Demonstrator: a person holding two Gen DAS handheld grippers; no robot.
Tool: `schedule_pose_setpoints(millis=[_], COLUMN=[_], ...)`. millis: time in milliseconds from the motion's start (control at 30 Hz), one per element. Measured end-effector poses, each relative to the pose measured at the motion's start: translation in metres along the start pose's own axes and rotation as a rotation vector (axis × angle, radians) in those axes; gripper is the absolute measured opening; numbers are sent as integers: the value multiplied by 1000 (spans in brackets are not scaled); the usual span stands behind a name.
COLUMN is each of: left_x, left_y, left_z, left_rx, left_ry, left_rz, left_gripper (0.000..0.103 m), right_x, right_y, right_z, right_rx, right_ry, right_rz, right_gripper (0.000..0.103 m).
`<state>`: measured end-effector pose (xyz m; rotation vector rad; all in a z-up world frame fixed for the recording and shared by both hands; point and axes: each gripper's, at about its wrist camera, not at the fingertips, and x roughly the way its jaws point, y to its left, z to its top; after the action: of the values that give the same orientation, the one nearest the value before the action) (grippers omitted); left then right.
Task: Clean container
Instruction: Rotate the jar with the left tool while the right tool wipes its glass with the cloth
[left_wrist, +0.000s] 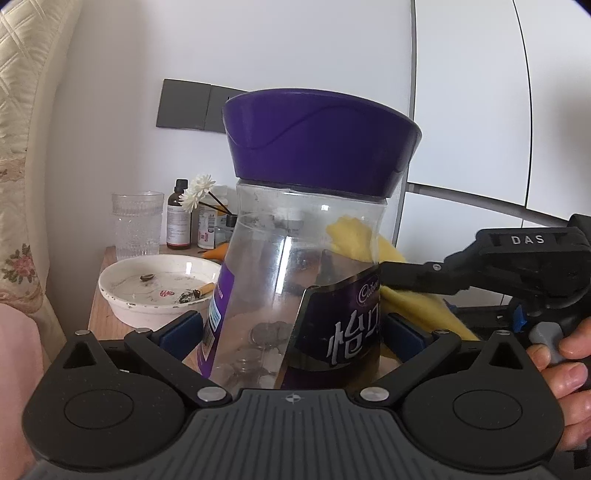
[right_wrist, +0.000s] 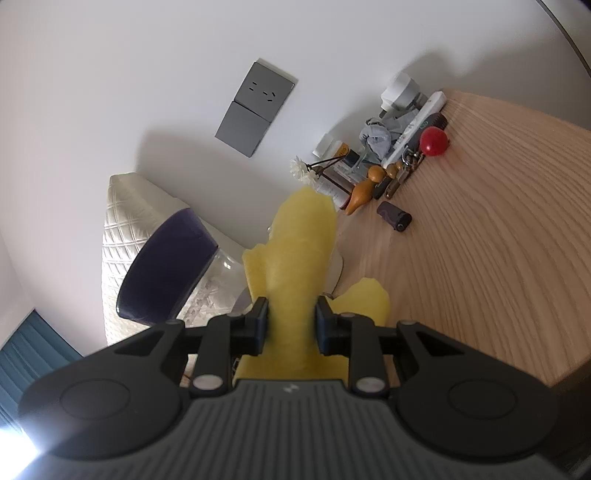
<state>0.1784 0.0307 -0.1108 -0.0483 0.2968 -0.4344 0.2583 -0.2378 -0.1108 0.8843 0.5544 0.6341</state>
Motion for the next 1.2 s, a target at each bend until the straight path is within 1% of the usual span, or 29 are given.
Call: schedule_pose_setpoints(millis=[133, 400, 533, 633, 733, 800, 900, 967, 1067, 1133, 1200], left_x=[-5, -19, -20, -17, -15, -15, -14, -14, -17, -19, -21], left_y=[-8, -31, -40, -48, -53, -55, -60, -63, -62, -60, -60], left_z=[1, -5, -8, -12, -14, -15, -17, -19, -17, -16, -16], left_rx=[-7, 9, 42, 93, 128, 126, 123, 128, 97, 78, 79], left_ry=[6, 10, 4, 2, 1, -9, -23, -27, -32, -34, -33], left_rz=[16, 64, 95, 131, 160, 173, 199, 218, 215, 211, 211], left_gripper=[103, 103, 103, 103, 103, 103, 103, 102, 101, 99, 99], right_x=[1, 10, 15, 15, 12, 9, 5, 4, 6, 7, 5], right_y=[0, -2, -4, -6, -3, 4, 15, 12, 2, -2, 4], right_z=[2, 9, 13, 13, 14, 17, 19, 17, 14, 15, 16], right_rx=[-10, -23, -30, -5, 23, 41, 28, 35, 42, 73, 73], right_ry=[-14, -42, -55, -51, -52, -55, -71, -68, -44, -35, -51], right_rz=[-6, -26, -37, -37, -14, 21, 45, 45, -19, -16, 23], right_gripper=[28, 28, 28, 28, 28, 28, 28, 28, 28, 28, 28])
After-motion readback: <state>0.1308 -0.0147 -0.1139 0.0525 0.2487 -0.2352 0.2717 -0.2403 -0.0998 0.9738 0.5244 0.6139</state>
